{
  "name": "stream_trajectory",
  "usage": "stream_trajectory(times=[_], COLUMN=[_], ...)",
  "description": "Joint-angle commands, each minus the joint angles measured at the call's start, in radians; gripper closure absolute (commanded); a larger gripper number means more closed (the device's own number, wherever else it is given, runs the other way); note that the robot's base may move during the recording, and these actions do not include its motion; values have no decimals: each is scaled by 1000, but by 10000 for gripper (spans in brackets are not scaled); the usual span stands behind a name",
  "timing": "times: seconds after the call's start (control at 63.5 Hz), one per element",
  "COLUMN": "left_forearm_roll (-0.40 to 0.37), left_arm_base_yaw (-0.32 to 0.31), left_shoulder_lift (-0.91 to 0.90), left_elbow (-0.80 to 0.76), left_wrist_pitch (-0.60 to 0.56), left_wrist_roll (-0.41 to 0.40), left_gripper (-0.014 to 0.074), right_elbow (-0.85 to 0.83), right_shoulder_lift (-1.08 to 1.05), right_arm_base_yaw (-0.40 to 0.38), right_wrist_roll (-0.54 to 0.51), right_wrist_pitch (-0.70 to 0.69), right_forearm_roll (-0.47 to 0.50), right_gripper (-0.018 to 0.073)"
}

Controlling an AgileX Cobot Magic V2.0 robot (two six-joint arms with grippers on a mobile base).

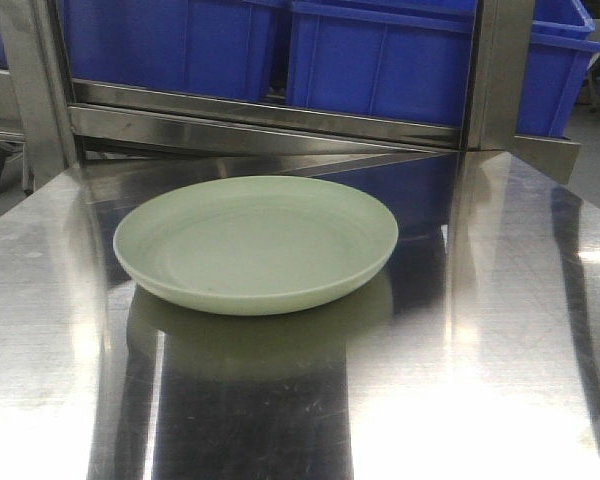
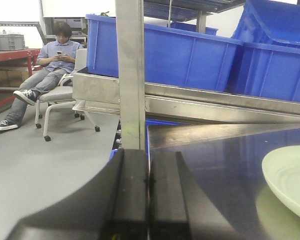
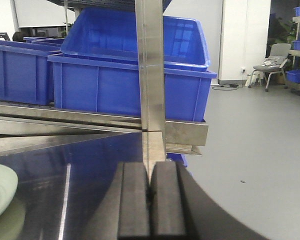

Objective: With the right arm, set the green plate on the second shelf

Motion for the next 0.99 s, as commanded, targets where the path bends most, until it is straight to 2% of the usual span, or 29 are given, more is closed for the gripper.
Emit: stream_trajectory(times=[0.0,0.536,0.772,0.835,0.867,0.914,0.977], left_forearm_roll=[-7,-7,-7,-7,-7,-7,-7], left_arm_base_yaw=[-2,-2,-2,-2,-2,-2,-2], left_shoulder_lift=[-16,-16,-16,-16,-16,-16,-16], left_elbow=[40,40,40,40,40,40,40], left_wrist_pitch=[-81,-81,-81,-81,-81,-81,-81], left_wrist_roll=[-2,-2,-2,-2,-2,-2,-2], left_gripper=[466,466,466,466,466,466,466], right_elbow=[-21,-21,-21,-25,-31,-56,-102], right_shoulder_lift=[-16,-16,-17,-17,-17,-16,-10], right_arm_base_yaw=[-5,-5,-5,-4,-3,-1,-1], right_wrist_roll=[-4,-4,2,60,122,212,249], right_wrist_pitch=[-87,-87,-159,-217,-218,-179,-116], right_forearm_roll=[-3,-3,-3,-3,-3,-14,-51], right_gripper=[504,504,504,504,504,504,504])
